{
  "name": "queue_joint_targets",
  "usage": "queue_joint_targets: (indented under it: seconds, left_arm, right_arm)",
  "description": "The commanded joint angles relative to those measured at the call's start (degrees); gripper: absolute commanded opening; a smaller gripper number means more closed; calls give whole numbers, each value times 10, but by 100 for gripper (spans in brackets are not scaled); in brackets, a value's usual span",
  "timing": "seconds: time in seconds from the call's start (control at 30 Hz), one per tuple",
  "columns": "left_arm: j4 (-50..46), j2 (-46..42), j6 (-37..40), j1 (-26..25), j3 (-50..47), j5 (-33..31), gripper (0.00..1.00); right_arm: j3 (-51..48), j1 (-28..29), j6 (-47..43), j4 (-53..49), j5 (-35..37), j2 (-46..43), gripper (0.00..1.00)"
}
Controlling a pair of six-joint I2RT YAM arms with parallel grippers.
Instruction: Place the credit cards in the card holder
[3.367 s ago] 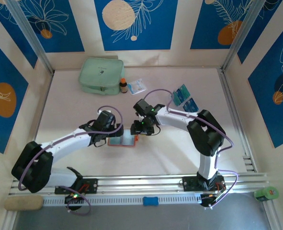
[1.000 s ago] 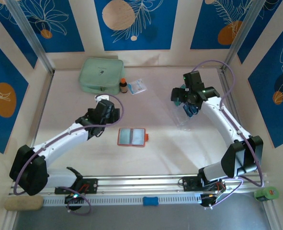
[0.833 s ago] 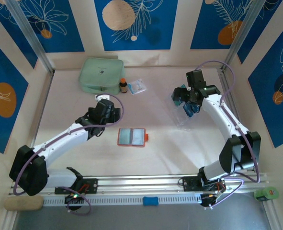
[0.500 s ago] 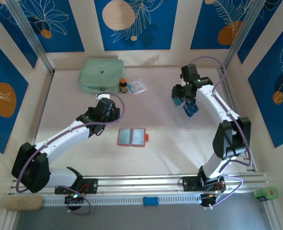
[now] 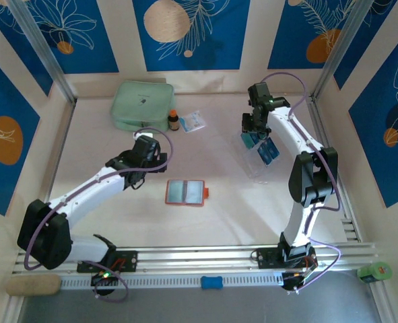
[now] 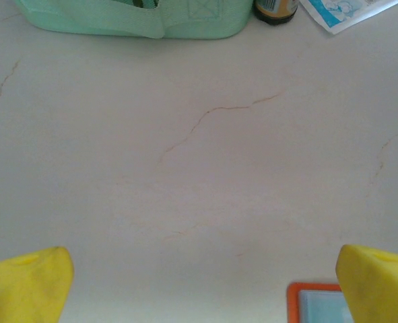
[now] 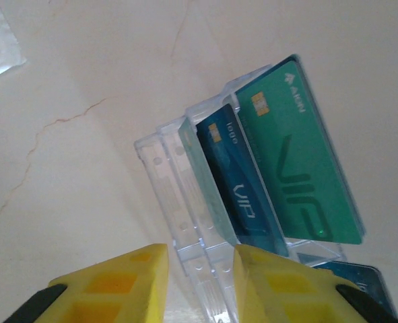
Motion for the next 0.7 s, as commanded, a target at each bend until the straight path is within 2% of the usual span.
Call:
queue_joint_targets:
  seconds: [0.0,0.37,0.67]
  left_arm:
    - [2,-13,14,5,-2,13,100]
    - [4,-11,15,6,-1,30,100]
    - [3,-17,7,5,-3,39,100]
  right_arm:
    - [-4,-7,-7,-27,26,-10,31]
    - [-121,-21,13,-25,57,-102,31]
    - [-168,-25,10,-20,60,-114,31]
